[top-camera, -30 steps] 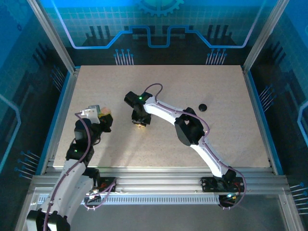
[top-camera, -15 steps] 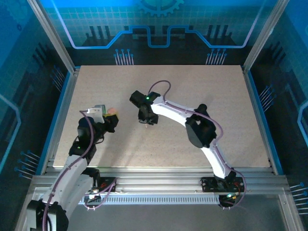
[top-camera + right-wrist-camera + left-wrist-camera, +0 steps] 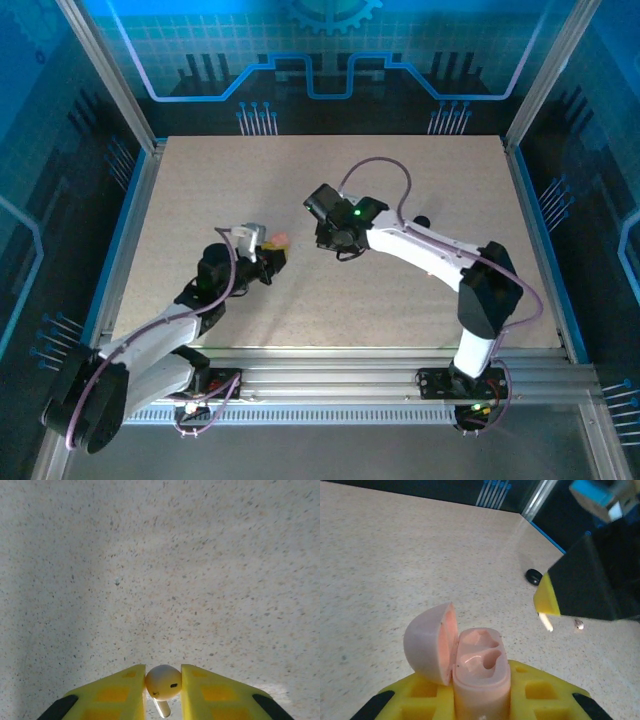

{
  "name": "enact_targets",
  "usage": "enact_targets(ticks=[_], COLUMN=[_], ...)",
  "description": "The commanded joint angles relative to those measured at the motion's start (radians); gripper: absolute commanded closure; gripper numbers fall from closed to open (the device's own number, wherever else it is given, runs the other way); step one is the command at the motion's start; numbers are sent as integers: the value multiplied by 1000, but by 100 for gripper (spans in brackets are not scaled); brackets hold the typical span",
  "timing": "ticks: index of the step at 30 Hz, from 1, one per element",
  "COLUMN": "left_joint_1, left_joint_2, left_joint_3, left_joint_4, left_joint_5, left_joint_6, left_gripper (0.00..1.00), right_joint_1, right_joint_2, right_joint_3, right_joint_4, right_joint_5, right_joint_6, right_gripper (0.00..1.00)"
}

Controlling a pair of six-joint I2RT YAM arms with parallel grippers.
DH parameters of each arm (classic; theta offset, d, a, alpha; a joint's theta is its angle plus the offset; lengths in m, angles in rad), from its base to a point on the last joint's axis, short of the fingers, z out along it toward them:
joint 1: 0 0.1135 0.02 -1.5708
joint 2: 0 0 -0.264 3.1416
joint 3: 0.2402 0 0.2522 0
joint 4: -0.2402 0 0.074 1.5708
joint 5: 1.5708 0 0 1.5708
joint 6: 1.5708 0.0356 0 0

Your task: Insert the wireless bluetooth earbuds into the charging case

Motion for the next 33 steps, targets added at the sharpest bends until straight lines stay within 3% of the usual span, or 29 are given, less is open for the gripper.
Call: enact_targets(ticks=[1,8,15,23,33], left_joint_1=[-38,-124,-186,-225,-244], left_joint_2=[77,261,416,512,511], left_joint_3=[-10,11,49,115,144], left_joint_4=[229,451,678,788,765], left_joint_5=[47,113,130,136,129], left_joint_6=[61,124,145,140,159], left_gripper=[81,82,81,81,81], right_joint_1=[-21,-27,-29,-24,-1], right_joint_2=[-89,-246,-402,-512,-535], right_joint_3=[-46,-124,-267,-406,-452], right_joint_4=[74,124,279,435,522], right_joint_5=[59,135,104,26,-8], right_joint_6=[-63,-140,-193,-206,-192], right_gripper=[77,77,76,75,74])
